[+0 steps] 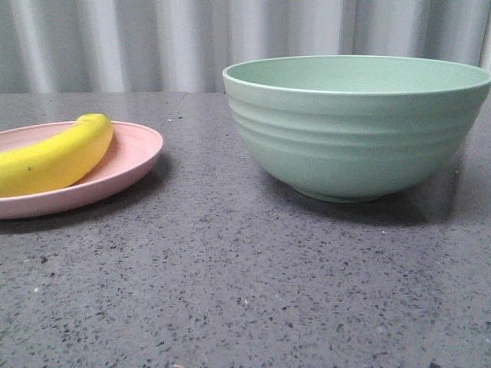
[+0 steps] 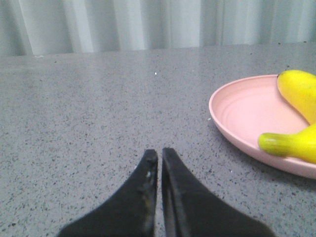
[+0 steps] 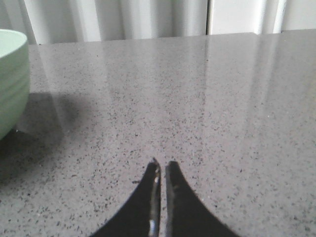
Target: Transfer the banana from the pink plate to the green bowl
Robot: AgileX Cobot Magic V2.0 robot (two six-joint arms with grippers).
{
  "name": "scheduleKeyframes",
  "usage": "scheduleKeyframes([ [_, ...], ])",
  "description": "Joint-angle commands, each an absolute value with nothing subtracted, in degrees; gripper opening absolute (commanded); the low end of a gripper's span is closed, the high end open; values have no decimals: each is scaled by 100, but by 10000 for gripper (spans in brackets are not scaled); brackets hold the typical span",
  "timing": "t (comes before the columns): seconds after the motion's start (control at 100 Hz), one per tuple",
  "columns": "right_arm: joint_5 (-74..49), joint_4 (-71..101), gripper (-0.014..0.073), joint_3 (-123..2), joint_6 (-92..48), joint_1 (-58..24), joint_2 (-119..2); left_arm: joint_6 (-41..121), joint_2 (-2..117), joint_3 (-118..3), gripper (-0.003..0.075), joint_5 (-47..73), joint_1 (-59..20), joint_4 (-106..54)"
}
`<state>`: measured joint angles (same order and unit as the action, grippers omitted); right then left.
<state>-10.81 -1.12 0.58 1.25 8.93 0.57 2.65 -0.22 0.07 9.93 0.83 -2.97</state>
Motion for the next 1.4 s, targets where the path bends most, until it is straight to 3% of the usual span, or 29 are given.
scheduleKeyframes([
  [0.0,-383,-120,-64,178,117,921,195,213,-189,57,-20,435,57,-350],
  [1.39,-375,-120,-64,178,117,921,185,213,-189,57,-20,371,57,-350],
])
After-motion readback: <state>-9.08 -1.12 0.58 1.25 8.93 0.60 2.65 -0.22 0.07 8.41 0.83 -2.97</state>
